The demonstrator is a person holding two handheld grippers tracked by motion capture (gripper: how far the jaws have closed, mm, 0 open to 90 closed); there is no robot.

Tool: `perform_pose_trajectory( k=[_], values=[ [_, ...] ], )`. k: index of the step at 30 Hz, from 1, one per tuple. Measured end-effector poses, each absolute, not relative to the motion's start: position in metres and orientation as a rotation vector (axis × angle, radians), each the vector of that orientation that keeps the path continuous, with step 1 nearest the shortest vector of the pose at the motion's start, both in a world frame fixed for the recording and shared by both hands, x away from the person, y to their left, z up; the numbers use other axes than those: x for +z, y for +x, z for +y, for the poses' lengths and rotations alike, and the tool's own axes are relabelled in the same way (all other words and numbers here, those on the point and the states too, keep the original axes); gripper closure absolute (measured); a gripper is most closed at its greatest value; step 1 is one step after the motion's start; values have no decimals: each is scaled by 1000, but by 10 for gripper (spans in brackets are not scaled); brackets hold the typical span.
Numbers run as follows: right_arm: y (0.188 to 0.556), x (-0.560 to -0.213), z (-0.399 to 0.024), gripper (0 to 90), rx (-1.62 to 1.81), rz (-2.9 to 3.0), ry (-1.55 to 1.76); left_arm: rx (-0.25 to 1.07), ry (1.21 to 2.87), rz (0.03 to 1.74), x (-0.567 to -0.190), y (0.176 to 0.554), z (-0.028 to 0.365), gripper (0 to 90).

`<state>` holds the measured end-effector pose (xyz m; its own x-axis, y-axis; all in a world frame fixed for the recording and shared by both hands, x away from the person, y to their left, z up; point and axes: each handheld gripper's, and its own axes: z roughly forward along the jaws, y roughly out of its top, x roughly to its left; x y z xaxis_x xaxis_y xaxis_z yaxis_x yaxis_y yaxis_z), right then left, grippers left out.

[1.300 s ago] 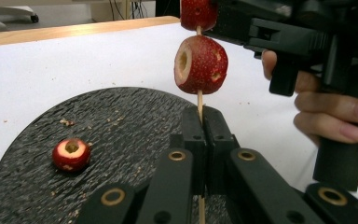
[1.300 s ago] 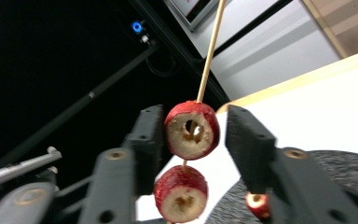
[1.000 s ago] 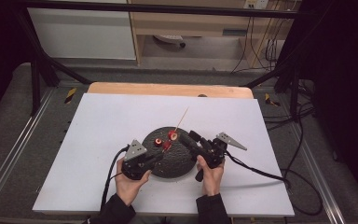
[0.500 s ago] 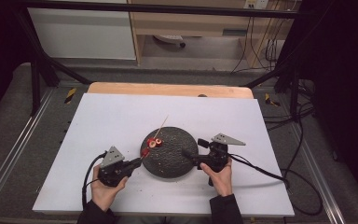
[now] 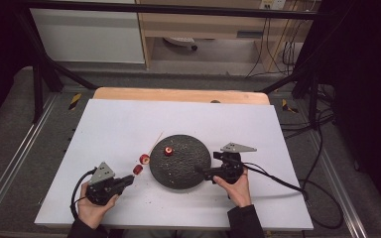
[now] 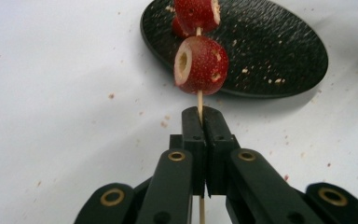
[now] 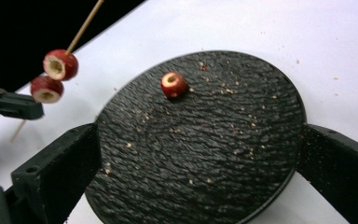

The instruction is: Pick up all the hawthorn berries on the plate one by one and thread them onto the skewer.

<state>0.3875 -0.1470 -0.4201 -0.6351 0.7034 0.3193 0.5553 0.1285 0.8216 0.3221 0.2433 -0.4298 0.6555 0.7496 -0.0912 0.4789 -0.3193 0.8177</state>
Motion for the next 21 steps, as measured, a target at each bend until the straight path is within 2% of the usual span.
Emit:
perform_pose_trajectory(
  k=[13,21],
  values=[
    [395,-412,-118,13,1327,2414,1177,393,1982,967,-433,317,260,883],
    [412,-401,-96,28,1243,2475,1139,382,1992,973,-433,319,261,882]
  ],
)
